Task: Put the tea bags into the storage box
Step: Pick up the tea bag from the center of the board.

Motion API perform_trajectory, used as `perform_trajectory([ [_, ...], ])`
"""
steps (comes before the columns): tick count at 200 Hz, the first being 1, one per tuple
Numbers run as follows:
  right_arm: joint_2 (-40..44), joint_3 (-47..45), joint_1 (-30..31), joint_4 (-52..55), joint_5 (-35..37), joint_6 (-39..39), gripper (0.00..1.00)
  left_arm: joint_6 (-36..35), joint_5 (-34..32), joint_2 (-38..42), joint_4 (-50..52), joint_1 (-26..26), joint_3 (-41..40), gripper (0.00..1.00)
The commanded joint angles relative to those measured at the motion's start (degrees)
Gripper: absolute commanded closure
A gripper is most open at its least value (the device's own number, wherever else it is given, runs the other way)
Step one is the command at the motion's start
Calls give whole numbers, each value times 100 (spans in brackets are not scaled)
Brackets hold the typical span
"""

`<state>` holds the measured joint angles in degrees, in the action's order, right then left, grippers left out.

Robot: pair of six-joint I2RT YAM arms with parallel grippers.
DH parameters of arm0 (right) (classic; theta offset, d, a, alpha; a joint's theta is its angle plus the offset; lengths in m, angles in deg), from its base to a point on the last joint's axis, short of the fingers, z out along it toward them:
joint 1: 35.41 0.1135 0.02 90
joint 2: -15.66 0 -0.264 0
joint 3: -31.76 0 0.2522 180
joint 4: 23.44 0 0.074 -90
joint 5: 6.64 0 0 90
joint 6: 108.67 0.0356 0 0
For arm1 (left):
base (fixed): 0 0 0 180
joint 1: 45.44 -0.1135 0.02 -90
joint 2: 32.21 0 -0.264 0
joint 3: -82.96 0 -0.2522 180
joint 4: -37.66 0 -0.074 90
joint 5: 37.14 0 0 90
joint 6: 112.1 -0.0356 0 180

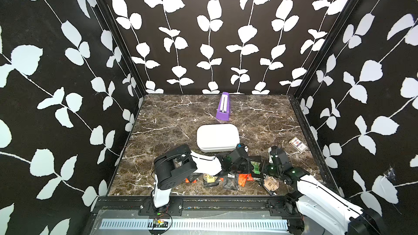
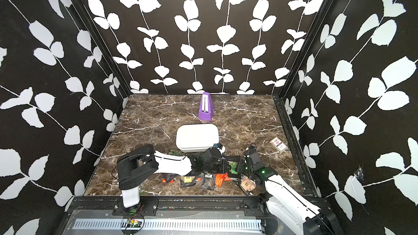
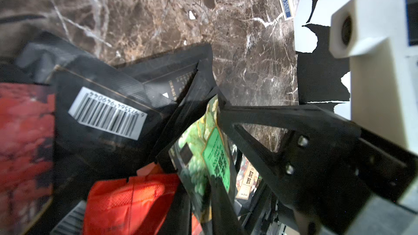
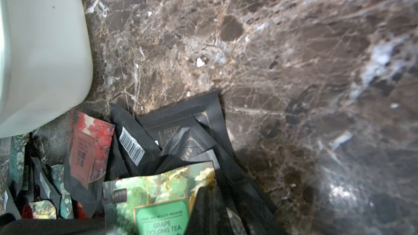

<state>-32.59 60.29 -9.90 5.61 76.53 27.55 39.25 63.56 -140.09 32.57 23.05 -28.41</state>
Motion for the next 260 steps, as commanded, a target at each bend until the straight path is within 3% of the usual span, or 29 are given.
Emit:
perform_trajectory([
  [1, 40, -175, 48, -51, 60, 54, 100, -12, 80, 205, -157, 13, 59, 87],
  [133, 236, -254, 49, -34, 90, 116, 100, -52, 191, 138, -73, 24, 344, 84],
  [206, 472, -246, 49, 68, 95, 142, 100, -26, 276, -75, -42, 33, 438, 91],
  [260, 509, -255, 43, 71, 103, 142, 100, -44, 230, -144, 125, 31, 384, 86],
])
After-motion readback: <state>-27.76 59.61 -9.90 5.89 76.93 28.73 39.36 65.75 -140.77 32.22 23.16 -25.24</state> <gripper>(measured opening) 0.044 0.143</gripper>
